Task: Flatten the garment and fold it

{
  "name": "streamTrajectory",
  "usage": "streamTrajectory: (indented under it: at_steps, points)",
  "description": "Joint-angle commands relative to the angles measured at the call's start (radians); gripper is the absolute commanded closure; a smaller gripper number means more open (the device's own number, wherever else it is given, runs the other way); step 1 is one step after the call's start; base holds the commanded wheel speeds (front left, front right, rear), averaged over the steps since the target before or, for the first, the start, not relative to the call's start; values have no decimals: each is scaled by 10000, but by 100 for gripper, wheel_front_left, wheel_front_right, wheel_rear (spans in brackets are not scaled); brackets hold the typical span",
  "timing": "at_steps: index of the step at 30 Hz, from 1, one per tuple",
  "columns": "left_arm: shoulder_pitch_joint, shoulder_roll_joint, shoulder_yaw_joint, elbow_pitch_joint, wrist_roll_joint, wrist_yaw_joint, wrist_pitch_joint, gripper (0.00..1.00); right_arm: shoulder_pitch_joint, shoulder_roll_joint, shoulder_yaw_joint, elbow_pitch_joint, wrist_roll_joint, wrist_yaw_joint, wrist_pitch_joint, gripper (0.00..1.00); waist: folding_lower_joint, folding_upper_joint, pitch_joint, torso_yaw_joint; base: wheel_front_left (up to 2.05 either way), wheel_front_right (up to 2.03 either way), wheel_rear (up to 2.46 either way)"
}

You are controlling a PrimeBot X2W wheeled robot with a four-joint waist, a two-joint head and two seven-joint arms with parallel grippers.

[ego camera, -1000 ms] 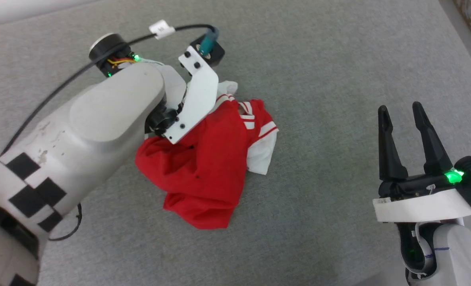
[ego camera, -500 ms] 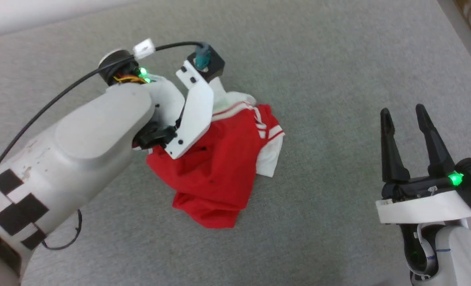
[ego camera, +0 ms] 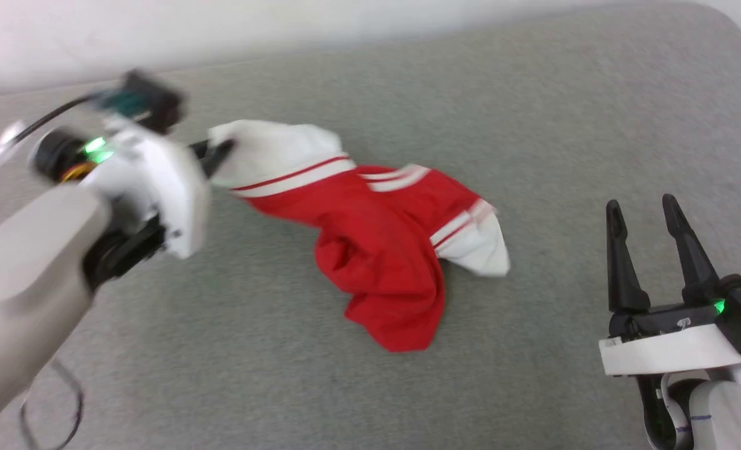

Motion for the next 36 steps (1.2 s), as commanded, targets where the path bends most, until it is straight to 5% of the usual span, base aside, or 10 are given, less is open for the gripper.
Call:
streamTrajectory:
  at_steps: [1,6,10,19,20,21,28,36]
  points:
    - [233,118,94,-45,-100,113,-146,100,126,20,-22,-35,-68,-7,-47,0,1,0,-463,580,0,0,0]
    - [1946,1186,527,-255,-773,1042,-1210,100,203,20,-32,-37,-144,-7,-47,0,1,0,-503,897,0,0,0]
    - [3232,1522,649,-217,-1394,1523,-1770,100,236,20,-60,-14,-184,-7,-47,0,1,0,-498,1104,0,0,0]
    - [4867,1039,534,975,-2345,1546,-2196,97,267,20,18,95,-315,-7,-48,0,1,0,-706,1339,0,0,0]
    - [4901,937,540,1144,-2342,1542,-2305,68,283,20,26,111,-359,-7,-48,0,1,0,-785,1370,0,0,0]
    - [4923,838,561,1295,-2327,1542,-2455,0,300,20,34,125,-403,-7,-48,0,1,0,-866,1394,0,0,0]
    - [4593,339,1136,1657,-1505,2047,-4492,0,110,20,3,48,-1070,-7,-48,0,1,0,-1462,1678,0,0,0]
    - [5889,-435,4554,-1055,2191,4166,-4751,0,-1190,-265,-30,-207,-1558,-7,-48,0,1,0,-1766,2017,0,0,0]
